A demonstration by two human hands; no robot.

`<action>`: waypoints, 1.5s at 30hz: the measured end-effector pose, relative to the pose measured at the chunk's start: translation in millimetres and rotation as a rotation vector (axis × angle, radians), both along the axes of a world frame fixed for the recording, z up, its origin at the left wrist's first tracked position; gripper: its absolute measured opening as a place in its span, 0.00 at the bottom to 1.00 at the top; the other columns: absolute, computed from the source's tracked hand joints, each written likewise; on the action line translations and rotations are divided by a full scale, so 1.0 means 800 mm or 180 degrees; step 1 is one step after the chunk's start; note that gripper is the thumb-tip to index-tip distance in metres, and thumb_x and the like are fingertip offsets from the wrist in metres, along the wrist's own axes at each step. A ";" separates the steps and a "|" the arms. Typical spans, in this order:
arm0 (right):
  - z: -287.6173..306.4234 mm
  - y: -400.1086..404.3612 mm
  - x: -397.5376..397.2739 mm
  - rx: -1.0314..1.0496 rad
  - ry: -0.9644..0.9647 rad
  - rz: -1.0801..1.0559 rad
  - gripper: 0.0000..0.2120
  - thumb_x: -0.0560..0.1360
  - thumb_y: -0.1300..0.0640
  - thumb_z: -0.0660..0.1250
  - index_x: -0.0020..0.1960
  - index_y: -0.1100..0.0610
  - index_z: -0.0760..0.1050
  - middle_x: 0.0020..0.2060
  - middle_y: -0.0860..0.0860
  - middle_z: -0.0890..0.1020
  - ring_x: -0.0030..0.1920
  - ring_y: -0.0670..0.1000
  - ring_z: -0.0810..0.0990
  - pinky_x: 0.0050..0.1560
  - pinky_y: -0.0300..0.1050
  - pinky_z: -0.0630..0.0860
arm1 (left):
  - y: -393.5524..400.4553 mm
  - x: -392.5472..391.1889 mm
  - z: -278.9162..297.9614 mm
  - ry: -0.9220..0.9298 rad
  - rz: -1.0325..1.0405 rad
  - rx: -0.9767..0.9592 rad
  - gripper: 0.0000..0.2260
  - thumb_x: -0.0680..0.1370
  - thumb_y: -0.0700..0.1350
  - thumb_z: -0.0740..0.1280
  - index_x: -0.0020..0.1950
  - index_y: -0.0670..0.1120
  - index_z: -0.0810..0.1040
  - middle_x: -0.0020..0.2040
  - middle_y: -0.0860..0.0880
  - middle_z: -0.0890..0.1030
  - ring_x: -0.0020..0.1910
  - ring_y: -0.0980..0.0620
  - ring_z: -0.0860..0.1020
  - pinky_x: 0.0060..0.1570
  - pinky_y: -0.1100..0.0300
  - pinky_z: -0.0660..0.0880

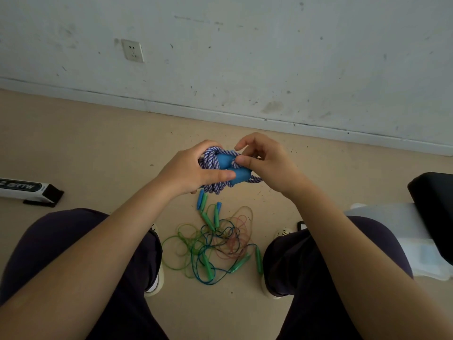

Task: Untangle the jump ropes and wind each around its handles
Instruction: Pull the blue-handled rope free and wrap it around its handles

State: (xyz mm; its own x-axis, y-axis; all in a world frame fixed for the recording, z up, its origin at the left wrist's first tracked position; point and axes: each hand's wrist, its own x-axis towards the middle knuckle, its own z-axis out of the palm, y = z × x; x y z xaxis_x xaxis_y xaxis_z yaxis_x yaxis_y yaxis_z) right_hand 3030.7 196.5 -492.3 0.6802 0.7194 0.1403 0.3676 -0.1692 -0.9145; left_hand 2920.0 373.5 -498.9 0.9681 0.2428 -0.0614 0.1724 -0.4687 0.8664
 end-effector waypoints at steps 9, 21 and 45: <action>0.011 -0.010 0.003 -0.0730 0.0078 0.0642 0.11 0.76 0.65 0.69 0.55 0.54 0.82 0.49 0.46 0.83 0.49 0.43 0.80 0.51 0.37 0.77 | 0.001 0.002 -0.004 0.0236 -0.0302 0.0043 0.32 0.64 0.66 0.75 0.66 0.64 0.70 0.54 0.58 0.80 0.39 0.62 0.81 0.30 0.64 0.77; 0.008 -0.006 -0.001 -0.0813 -0.0044 0.0263 0.08 0.79 0.64 0.64 0.48 0.52 0.77 0.44 0.48 0.77 0.42 0.45 0.74 0.43 0.37 0.73 | 0.000 0.006 -0.013 0.0438 -0.0709 0.0039 0.38 0.67 0.51 0.81 0.70 0.63 0.64 0.56 0.58 0.76 0.37 0.69 0.77 0.30 0.72 0.71; -0.001 0.003 -0.001 -0.1835 -0.0013 -0.0391 0.20 0.77 0.40 0.66 0.38 0.56 0.79 0.25 0.49 0.73 0.26 0.47 0.69 0.33 0.41 0.69 | -0.003 0.001 -0.006 -0.0049 0.0471 0.1152 0.34 0.66 0.61 0.77 0.68 0.64 0.64 0.55 0.57 0.81 0.48 0.50 0.81 0.48 0.51 0.78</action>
State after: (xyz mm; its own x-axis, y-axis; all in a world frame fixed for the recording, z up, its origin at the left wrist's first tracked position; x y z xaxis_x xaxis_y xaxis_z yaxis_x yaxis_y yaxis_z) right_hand 3029.5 198.8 -492.9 0.7637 0.5963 -0.2473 0.3172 -0.6803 -0.6608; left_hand 2920.5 371.2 -503.8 0.9212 0.3830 0.0681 0.2493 -0.7155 0.6527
